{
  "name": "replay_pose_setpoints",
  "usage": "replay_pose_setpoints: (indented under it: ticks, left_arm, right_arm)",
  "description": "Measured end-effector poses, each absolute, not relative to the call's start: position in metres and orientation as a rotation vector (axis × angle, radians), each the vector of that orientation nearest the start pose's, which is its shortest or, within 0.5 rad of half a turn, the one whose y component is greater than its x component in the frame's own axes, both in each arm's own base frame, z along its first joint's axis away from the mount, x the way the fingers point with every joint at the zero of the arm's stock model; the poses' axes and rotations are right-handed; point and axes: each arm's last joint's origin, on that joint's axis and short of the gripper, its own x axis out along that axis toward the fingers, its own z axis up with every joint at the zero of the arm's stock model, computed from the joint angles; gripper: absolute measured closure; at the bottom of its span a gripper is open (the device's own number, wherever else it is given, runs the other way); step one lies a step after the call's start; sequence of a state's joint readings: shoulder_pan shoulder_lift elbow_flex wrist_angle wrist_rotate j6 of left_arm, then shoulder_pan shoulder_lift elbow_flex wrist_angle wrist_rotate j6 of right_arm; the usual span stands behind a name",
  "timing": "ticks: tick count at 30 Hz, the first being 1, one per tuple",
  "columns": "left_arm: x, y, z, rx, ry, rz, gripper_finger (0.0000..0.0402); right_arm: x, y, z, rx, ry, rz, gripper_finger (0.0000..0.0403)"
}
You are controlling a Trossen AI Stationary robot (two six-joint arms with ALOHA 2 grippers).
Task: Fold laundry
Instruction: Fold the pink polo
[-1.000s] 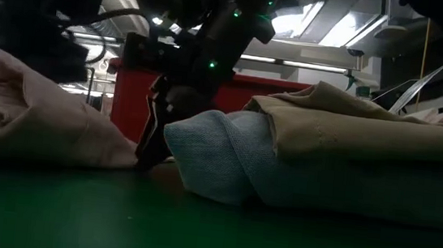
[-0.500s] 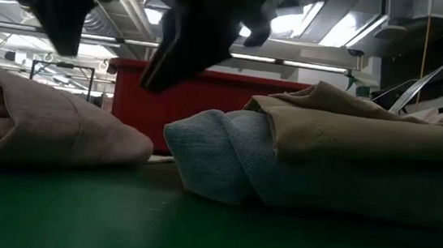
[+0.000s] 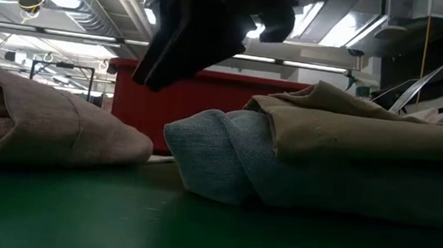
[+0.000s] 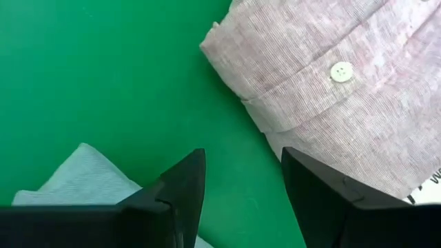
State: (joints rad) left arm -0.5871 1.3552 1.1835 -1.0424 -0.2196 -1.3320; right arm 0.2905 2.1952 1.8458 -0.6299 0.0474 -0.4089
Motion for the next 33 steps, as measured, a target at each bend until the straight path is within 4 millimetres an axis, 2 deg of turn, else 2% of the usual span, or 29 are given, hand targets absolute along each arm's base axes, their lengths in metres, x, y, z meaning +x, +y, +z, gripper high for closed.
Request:
replay_pose_setpoints:
  ticks: [6,10,15,19,25,29,33]
  left_arm:
    - [0.200,-0.169,0.275,-0.644,1.153,0.388,0.0273]
    - [0.193,-0.182,0.263,-0.698,1.209,0.483,0.0273]
    - [0.177,-0.187,0.254,-0.746,1.317,0.675,0.0273]
    - [0.163,-0.186,0.254,-0.720,1.335,0.799,0.0273]
    - [0.148,-0.194,0.252,-0.699,1.351,0.821,0.0273]
    - [0.139,-0.196,0.245,-0.684,1.349,0.847,0.0273]
    - [0.132,-0.195,0.235,-0.641,1.355,0.869,0.0273]
  right_arm:
    - [0.460,0.137,0.211,-0.483,0.896,0.451,0.0210]
    - [0.463,0.143,0.214,-0.384,0.855,0.463,0.0210]
    - [0.467,0.154,0.220,-0.297,0.771,0.440,0.0210]
    - [0.468,0.170,0.226,-0.209,0.697,0.429,0.0210]
    - [0.464,0.186,0.229,-0.167,0.669,0.277,0.0210]
    - [0.462,0.192,0.224,-0.175,0.663,0.126,0.0210]
    - [0.465,0.194,0.214,-0.151,0.672,0.064,0.0210]
